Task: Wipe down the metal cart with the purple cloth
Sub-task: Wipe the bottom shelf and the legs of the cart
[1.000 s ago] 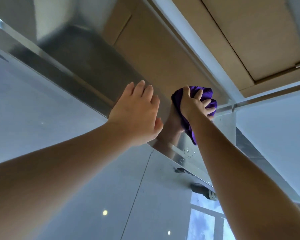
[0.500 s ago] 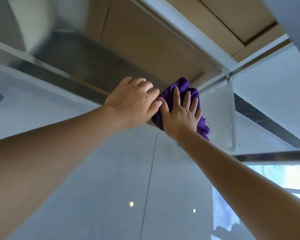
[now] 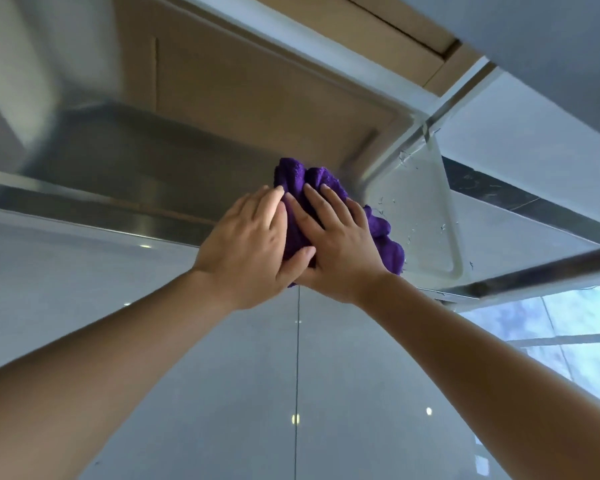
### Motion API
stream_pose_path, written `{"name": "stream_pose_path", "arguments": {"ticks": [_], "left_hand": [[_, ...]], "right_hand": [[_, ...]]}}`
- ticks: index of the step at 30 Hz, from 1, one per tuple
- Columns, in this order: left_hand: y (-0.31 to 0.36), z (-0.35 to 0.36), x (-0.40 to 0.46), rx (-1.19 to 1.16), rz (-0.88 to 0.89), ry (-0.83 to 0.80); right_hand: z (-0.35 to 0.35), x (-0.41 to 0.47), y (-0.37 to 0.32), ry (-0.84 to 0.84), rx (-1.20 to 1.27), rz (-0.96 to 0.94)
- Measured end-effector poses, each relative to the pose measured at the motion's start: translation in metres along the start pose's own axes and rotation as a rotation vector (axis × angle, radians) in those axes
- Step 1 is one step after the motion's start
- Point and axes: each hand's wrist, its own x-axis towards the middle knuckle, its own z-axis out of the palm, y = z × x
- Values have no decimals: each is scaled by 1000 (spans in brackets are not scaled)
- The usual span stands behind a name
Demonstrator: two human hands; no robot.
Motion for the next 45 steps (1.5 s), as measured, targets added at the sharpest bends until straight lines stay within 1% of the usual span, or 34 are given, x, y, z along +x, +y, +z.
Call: {"name": "stream_pose_path", "arguments": {"ticks": [3, 6, 9, 13, 16, 20, 24, 26, 29, 31, 34, 36, 38, 40, 43, 45], "left_hand": [[-3, -2, -2, 103, 55, -114], [-3, 0, 0, 162, 96, -110], [-4, 5, 1, 175, 108, -87], [-5, 7, 2, 188, 115, -89], [-5, 7, 2, 210, 114, -62], [7, 5, 4, 223, 37, -70], [45, 7, 17, 206, -40, -83], [65, 6, 25, 144, -33, -72], [86, 7, 34, 48, -48, -151], [97, 6, 39, 67, -45, -208], [117, -2, 50, 215, -101, -342], [135, -2, 59, 227, -136, -404], [150, 9, 65, 190, -190, -488], [157, 23, 68, 171, -277, -540], [156, 37, 72, 169, -370, -532], [155, 40, 76, 159, -412, -524]], "right_hand": [[2, -13, 16, 20, 26, -64], [0, -26, 41, -8, -8, -127], [-1, -33, 62, -55, -16, -136], [-1, -36, 77, -84, 23, -149], [-1, -40, 87, -81, 58, -172], [3, -42, 93, -41, 67, -177], [5, -41, 89, 29, 99, -162], [4, -45, 90, 88, 155, -143], [2, -50, 88, 235, 163, -108], [2, -55, 81, 375, 127, -18], [7, -75, 58, 553, 154, 272], [14, -90, 42, 620, 218, 478], [21, -99, 35, 646, 274, 606], [28, -102, 36, 637, 317, 661], [31, -97, 40, 620, 392, 671], [31, -95, 41, 607, 401, 679]]}}
